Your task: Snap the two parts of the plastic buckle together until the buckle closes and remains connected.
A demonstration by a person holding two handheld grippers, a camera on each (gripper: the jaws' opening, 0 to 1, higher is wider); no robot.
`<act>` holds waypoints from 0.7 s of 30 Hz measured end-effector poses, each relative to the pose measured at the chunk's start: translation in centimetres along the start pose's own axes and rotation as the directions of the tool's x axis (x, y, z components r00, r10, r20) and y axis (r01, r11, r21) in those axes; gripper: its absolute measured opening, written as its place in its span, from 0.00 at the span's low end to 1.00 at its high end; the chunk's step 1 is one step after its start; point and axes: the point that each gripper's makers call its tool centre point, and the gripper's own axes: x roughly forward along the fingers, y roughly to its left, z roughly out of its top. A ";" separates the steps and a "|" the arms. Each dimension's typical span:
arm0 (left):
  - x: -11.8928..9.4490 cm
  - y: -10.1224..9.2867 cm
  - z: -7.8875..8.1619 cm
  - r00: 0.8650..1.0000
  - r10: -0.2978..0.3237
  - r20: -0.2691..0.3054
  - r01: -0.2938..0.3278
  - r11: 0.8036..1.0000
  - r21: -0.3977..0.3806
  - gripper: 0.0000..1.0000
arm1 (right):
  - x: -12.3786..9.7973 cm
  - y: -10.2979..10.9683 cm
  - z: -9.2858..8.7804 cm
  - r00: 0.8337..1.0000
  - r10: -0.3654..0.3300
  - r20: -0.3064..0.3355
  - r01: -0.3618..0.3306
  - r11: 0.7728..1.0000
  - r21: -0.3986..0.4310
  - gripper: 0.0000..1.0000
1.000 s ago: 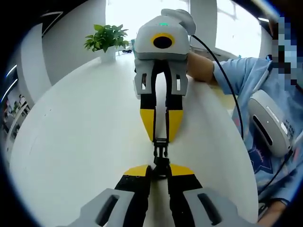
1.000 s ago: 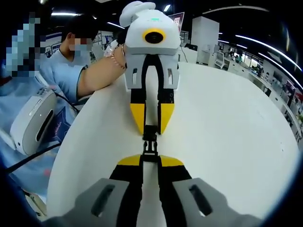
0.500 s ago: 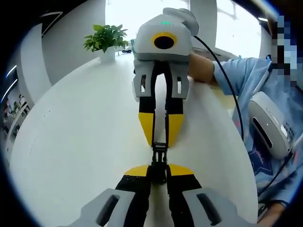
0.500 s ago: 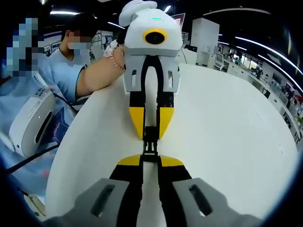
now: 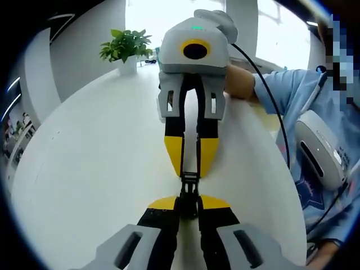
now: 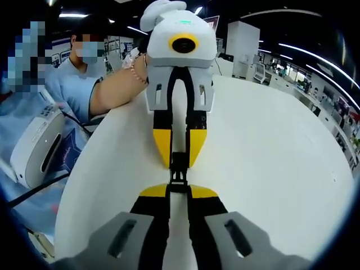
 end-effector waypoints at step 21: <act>0.0 -0.1 0.1 1.000 0.006 -0.020 -0.006 1.000 -0.021 0.10 | 0.3 0.3 0.3 0.998 -0.036 -0.058 0.035 0.999 -0.015 0.10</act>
